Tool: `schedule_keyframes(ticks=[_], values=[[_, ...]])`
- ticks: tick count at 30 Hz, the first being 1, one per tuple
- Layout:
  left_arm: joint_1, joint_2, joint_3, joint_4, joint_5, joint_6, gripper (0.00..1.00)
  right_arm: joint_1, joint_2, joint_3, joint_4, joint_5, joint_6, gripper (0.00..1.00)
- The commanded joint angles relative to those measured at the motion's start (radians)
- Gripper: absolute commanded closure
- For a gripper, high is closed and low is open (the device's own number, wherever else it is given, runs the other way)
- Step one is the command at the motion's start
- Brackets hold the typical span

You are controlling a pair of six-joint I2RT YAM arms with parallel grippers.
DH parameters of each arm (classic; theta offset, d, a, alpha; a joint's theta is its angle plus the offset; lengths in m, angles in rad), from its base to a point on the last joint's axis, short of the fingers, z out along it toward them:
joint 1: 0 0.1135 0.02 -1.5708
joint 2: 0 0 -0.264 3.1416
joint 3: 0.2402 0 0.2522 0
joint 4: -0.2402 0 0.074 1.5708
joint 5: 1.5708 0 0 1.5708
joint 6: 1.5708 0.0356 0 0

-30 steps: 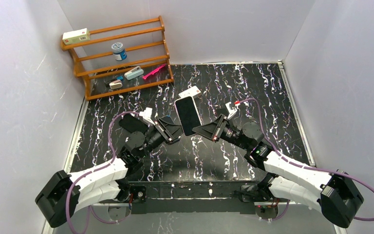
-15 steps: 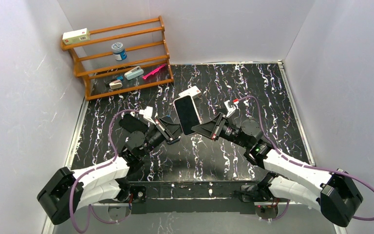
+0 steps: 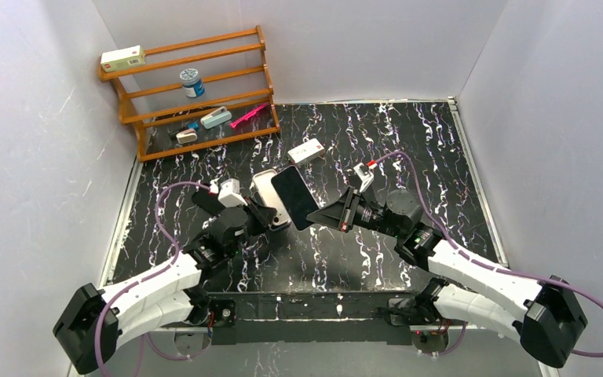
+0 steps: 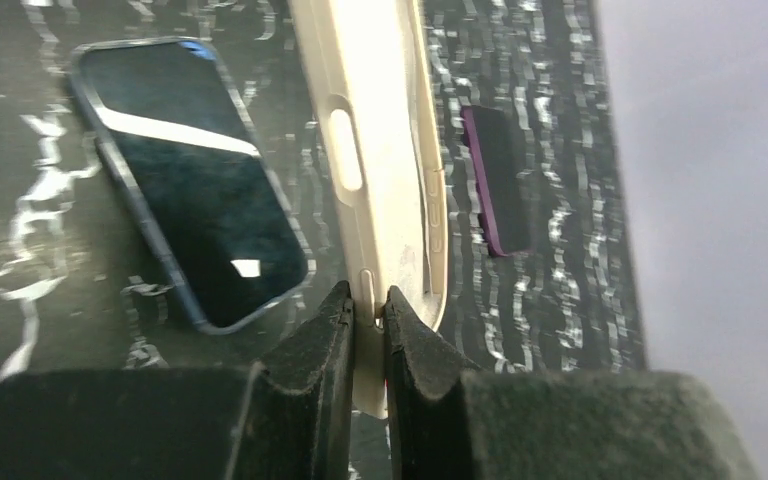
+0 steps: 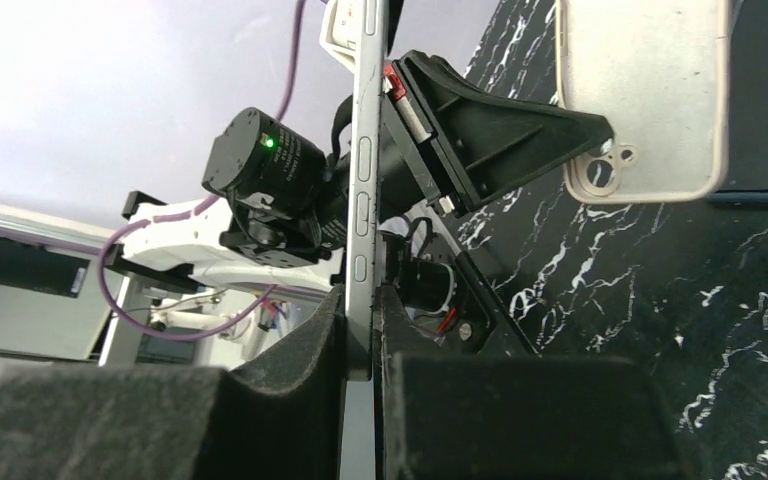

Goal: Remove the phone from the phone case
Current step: Place the phone case at the center of the board.

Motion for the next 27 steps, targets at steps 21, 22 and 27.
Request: schedule_keyframes(ticks=[21,22,27], values=[[0.580,-0.124,0.131,-0.677,-0.034,-0.027,1.00,-0.438,-0.085,-0.001,-0.220,-0.076,-0.244,0.99],[0.611,-0.128,0.137,-0.697,-0.032,-0.026,1.00,-0.458,-0.077,-0.007,-0.214,-0.086,-0.241,0.99],[0.760,-0.120,0.161,-0.777,0.012,-0.006,1.00,-0.586,-0.034,-0.036,-0.170,-0.166,-0.215,0.99]])
